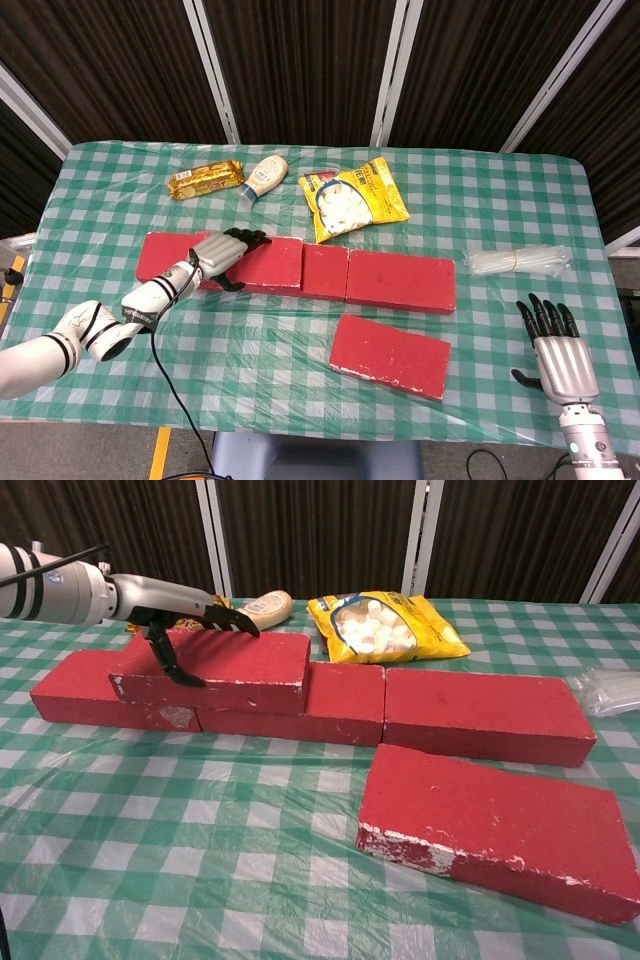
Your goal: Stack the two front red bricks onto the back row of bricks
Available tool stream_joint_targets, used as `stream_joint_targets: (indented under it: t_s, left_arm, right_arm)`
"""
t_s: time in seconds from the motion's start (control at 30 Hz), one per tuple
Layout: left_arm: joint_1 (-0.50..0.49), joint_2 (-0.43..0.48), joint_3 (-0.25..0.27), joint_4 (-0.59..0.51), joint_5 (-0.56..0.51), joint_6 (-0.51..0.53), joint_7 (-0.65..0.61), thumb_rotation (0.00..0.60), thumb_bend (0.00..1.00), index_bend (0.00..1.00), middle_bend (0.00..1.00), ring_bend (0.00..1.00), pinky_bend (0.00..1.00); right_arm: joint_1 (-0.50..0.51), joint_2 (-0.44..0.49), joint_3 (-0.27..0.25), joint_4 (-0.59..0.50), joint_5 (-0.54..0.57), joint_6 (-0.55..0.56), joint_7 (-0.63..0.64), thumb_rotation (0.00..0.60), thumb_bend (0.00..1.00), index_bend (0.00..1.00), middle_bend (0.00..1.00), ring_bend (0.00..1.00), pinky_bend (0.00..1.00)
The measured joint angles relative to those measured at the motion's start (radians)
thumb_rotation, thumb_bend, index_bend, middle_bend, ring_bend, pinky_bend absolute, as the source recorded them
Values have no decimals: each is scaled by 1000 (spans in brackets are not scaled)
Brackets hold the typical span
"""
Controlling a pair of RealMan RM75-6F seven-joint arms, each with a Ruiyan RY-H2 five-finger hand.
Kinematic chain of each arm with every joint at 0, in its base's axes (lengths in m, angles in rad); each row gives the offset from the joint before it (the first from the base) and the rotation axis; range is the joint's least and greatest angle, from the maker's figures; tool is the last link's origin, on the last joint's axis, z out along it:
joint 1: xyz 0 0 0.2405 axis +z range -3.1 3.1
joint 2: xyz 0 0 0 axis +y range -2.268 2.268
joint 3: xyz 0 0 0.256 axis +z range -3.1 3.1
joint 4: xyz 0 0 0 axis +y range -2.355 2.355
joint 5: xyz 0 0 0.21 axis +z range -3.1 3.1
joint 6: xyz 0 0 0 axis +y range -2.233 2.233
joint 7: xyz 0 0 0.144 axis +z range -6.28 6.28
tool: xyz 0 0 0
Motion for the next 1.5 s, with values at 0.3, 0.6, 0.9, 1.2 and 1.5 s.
stream_joint_targets:
  t_s: [0.3, 0.6, 0.9, 1.2, 1.5]
  left_arm:
    - [7, 3, -9, -8, -6, 13, 8, 600, 371, 0, 132, 15, 226]
    - [7, 5, -10, -15, -7, 8, 11, 600, 367, 0, 8, 0, 142]
    - [10, 4, -9, -16, 2, 24, 23, 600, 365, 0, 0, 0, 55]
    - [9, 10, -9, -24, -8, 11, 26, 600, 361, 0, 0, 0, 51]
    - [24, 41, -18, -73, 4, 64, 32, 600, 362, 0, 0, 0, 50]
  right_arm:
    - [2, -1, -1, -3, 6, -4, -8, 600, 93, 0, 0, 0, 0]
    - [2, -1, -1, -4, 11, -4, -11, 600, 93, 0, 0, 0, 0]
    - [1, 1, -2, -8, 10, 1, -12, 600, 93, 0, 0, 0, 0]
    - [-1, 1, -1, -7, 9, 5, -11, 600, 93, 0, 0, 0, 0]
    - [0, 0, -3, -6, -1, 9, -6, 600, 93, 0, 0, 0, 0]
